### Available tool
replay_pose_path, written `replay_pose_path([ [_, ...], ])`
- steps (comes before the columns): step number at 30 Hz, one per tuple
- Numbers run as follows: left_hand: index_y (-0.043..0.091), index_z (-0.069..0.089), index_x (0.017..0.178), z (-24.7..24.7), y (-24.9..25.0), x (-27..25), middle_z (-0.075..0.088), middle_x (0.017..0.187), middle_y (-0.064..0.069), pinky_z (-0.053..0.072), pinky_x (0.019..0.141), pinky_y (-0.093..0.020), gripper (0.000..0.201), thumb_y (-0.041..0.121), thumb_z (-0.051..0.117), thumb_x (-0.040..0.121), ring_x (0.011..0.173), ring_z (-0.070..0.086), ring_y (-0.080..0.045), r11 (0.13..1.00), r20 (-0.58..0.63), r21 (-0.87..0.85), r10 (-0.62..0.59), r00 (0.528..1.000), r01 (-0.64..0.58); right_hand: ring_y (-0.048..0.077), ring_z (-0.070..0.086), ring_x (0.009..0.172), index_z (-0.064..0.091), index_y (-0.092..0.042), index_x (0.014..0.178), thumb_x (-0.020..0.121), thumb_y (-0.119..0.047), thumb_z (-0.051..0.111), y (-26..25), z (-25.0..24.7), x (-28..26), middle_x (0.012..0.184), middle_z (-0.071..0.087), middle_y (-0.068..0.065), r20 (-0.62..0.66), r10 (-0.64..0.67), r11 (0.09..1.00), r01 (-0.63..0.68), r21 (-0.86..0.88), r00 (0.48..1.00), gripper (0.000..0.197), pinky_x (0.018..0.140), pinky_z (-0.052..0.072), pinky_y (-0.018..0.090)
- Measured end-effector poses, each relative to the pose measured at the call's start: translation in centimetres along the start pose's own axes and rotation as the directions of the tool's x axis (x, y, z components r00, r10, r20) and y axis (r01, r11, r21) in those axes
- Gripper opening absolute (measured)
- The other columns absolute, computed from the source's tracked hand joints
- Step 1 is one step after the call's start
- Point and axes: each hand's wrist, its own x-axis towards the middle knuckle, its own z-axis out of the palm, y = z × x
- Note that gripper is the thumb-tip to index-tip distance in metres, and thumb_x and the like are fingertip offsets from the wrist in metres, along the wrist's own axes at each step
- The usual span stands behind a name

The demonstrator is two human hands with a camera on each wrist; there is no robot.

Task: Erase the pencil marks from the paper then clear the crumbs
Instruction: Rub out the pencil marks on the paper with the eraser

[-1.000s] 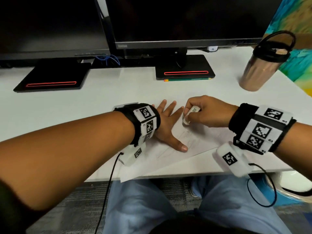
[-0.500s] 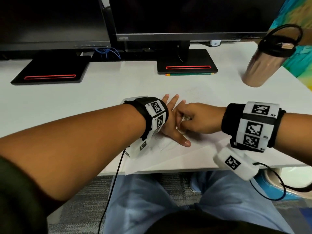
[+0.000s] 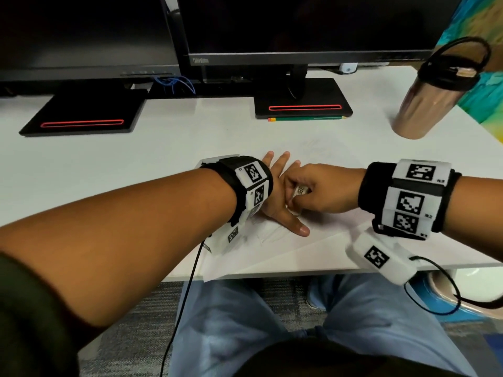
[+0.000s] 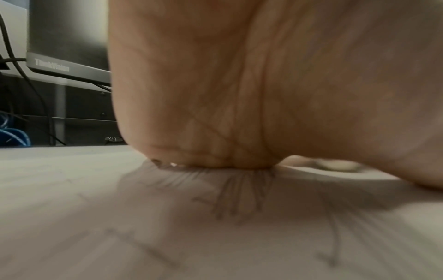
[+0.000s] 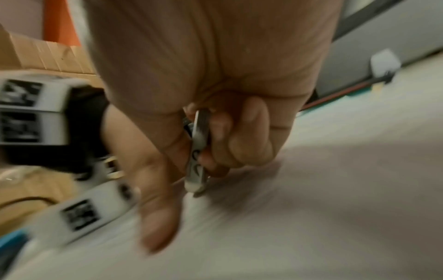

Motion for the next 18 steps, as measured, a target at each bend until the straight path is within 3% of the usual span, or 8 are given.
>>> replay_pose_path([
  [4,0.032,-0.025,0.152,0.11,-0.25,0.52,-0.039,0.157,-0.006,-0.006,0.119,-0.061,0.135,0.093,0.054,0.061,0.145,-0.033,-0.034,1.0,-0.011,-0.01,-0.021,1.0,0.021,0.015,0.065,0.091,0.064,-0.015,0.091,0.086,-0.015,0.061,0.54,-0.86,0.09,0.091,0.071,-0.006,-0.101,0.041,0.999,-0.042,-0.007,0.994,0.005,0.087,0.052,0.038],
  [6,0.032,-0.023,0.152,0.08,-0.26,0.36,-0.039,0.156,-0.006,-0.009,0.119,-0.058,0.131,0.09,0.055,0.065,0.144,-0.033,-0.034,1.0,-0.005,-0.017,-0.016,1.0,0.015,0.017,0.064,0.088,0.062,-0.014,0.09,0.085,-0.014,0.062,0.05,-0.45,0.04,0.09,0.07,-0.002,-0.058,-0.006,0.999,0.003,-0.054,0.998,0.005,0.083,0.053,0.037],
  [9,0.034,-0.022,0.152,0.14,-0.21,0.38,-0.04,0.156,-0.006,-0.01,0.119,-0.058,0.13,0.09,0.055,0.065,0.144,-0.035,-0.034,1.0,-0.007,-0.019,0.001,1.0,-0.001,0.011,0.064,0.084,0.064,-0.014,0.089,0.085,-0.013,0.064,-0.12,-0.28,-0.18,0.086,0.071,-0.006,-0.013,-0.007,1.0,0.007,0.008,1.0,0.005,0.08,0.052,0.029],
  [12,0.034,-0.025,0.151,0.2,-0.38,0.72,-0.04,0.156,-0.006,-0.007,0.119,-0.061,0.134,0.093,0.054,0.061,0.144,-0.034,-0.034,1.0,-0.001,-0.013,-0.012,1.0,0.012,0.012,0.066,0.088,0.065,-0.015,0.091,0.084,-0.015,0.065,0.55,-0.86,-0.07,0.089,0.071,-0.007,-0.085,0.03,0.999,-0.029,0.02,0.996,0.006,0.084,0.053,0.035],
  [15,0.034,-0.025,0.151,-0.04,-0.16,0.2,-0.039,0.156,-0.004,-0.013,0.118,-0.058,0.128,0.088,0.055,0.068,0.143,-0.035,-0.033,1.0,-0.004,-0.006,0.005,1.0,-0.005,0.013,0.064,0.083,0.063,-0.014,0.089,0.083,-0.013,0.065,-0.11,-0.11,-0.23,0.087,0.07,-0.003,0.012,-0.038,0.999,0.038,-0.012,0.999,0.006,0.081,0.054,0.035],
  [18,0.033,-0.024,0.152,0.13,-0.21,0.51,-0.039,0.156,-0.006,-0.009,0.119,-0.059,0.131,0.092,0.054,0.064,0.144,-0.034,-0.034,1.0,0.002,-0.003,-0.007,1.0,0.007,0.011,0.065,0.087,0.064,-0.017,0.091,0.085,-0.015,0.065,0.49,-0.63,-0.24,0.088,0.07,-0.008,-0.043,0.008,1.0,-0.008,-0.003,0.999,0.006,0.086,0.053,0.037],
])
